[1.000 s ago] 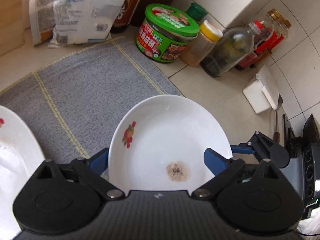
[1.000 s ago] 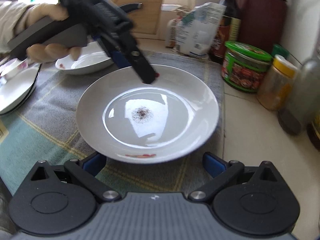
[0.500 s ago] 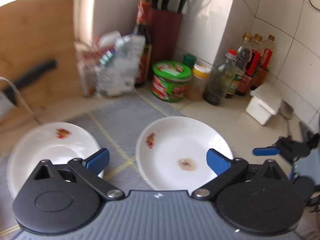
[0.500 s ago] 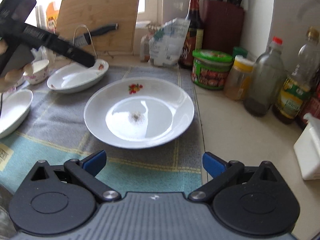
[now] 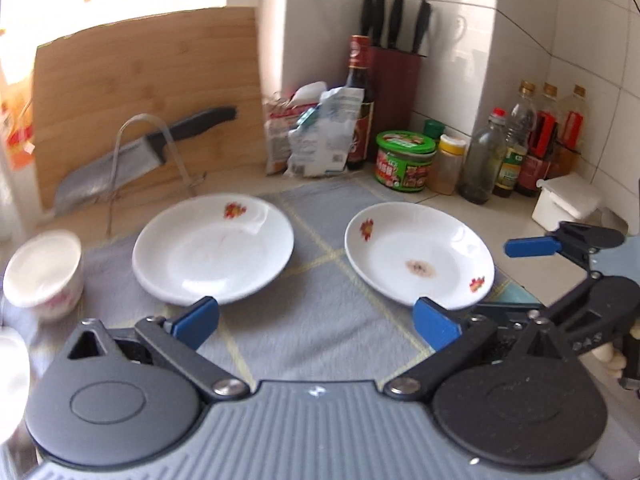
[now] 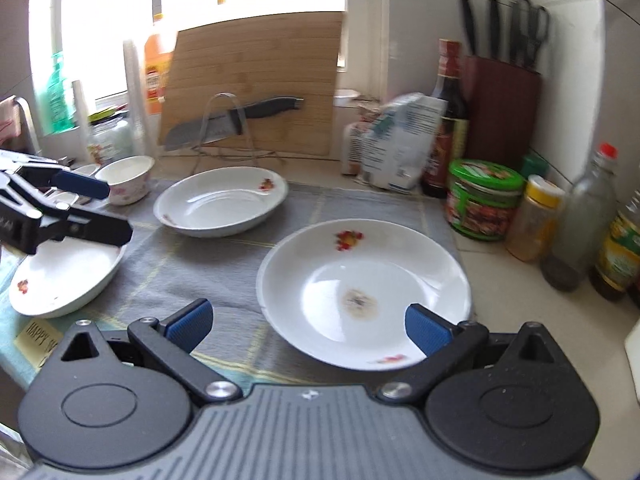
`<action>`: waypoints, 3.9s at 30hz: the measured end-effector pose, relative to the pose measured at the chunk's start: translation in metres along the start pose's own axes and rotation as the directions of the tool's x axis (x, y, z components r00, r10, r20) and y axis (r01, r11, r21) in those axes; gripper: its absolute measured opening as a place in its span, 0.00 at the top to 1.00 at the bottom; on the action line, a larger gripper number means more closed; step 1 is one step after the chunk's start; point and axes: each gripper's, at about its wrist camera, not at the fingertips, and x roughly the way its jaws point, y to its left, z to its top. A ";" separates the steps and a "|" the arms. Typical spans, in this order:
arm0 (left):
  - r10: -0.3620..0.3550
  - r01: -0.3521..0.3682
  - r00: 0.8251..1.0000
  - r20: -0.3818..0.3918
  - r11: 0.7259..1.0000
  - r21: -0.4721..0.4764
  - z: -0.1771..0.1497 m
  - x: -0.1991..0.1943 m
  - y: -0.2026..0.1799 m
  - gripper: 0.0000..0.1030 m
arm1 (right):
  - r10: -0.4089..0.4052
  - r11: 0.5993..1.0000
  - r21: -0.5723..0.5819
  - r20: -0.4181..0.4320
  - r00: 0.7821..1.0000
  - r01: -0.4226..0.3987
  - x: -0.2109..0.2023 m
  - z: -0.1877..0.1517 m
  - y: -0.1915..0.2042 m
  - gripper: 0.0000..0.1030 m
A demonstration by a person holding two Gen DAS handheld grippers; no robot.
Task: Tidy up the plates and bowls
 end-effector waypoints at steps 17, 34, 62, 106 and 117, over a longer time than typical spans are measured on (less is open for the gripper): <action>0.127 -0.128 0.992 -0.020 0.986 -0.111 -0.060 -0.064 0.030 0.01 | 0.210 0.971 -0.106 -0.053 0.976 -0.214 0.023 0.010 0.065 0.00; 0.188 -0.207 0.967 -0.170 0.973 -0.102 -0.146 -0.074 0.115 0.01 | 0.354 0.913 -0.114 -0.251 0.901 -0.391 0.101 0.027 0.177 0.00; -0.027 0.036 0.998 -0.055 0.986 0.165 -0.147 -0.043 0.141 0.00 | 0.436 0.872 -0.004 -0.450 0.780 -0.489 0.175 0.073 0.198 0.00; -0.076 0.092 0.993 -0.087 0.975 0.204 -0.133 -0.043 0.137 0.00 | 0.564 0.772 0.107 -0.570 0.597 -0.627 0.195 0.113 0.185 0.00; -0.073 0.090 0.994 -0.084 0.972 0.217 -0.113 -0.038 0.114 0.00 | 0.577 0.770 0.111 -0.542 0.611 -0.628 0.173 0.113 0.155 0.00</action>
